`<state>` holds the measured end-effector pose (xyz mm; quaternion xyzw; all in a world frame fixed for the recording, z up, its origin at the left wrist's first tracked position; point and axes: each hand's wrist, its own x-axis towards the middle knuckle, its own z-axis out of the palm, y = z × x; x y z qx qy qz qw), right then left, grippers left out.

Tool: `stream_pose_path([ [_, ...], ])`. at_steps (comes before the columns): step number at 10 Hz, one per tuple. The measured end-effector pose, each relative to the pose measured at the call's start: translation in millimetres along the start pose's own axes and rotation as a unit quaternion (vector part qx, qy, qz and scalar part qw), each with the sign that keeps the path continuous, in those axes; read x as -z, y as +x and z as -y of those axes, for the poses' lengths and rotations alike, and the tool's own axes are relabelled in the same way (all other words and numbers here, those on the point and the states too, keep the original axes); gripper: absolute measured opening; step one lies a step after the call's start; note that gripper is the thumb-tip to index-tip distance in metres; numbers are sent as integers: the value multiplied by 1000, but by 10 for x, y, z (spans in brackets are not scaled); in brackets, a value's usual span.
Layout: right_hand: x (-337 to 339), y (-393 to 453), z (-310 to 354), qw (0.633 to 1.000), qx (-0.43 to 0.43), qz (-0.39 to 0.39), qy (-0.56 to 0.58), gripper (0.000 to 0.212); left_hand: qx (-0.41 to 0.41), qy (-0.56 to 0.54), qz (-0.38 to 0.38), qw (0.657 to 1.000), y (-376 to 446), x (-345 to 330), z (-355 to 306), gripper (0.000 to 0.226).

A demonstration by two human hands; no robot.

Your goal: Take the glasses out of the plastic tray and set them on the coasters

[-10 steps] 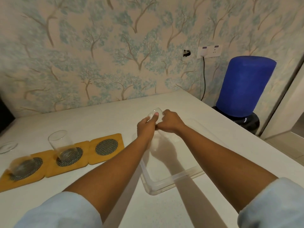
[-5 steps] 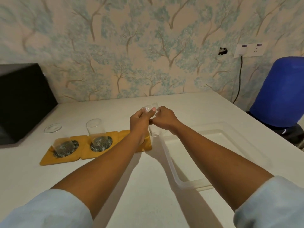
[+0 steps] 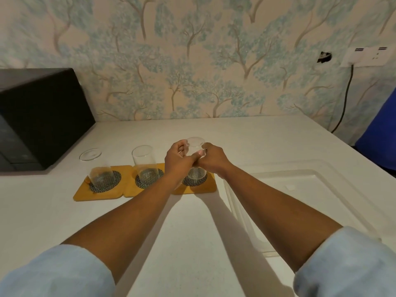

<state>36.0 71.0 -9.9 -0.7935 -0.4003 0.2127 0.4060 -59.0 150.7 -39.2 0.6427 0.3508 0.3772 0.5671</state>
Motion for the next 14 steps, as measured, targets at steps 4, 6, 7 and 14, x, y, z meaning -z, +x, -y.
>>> stream_pose_path([
  [4,-166,104,-175,999,18,-2,-46,75,-7,52,20,998,120,58,251,81],
  [6,-215,138,-198,998,26,-4,-53,74,-3,45,13,999,117,47,280,79],
  [7,-227,146,-179,997,20,-4,-69,72,2,52,11,999,107,37,269,83],
  [14,-383,-594,-331,935,157,-129,-289,61,-113,460,-10,881,-693,448,349,55],
])
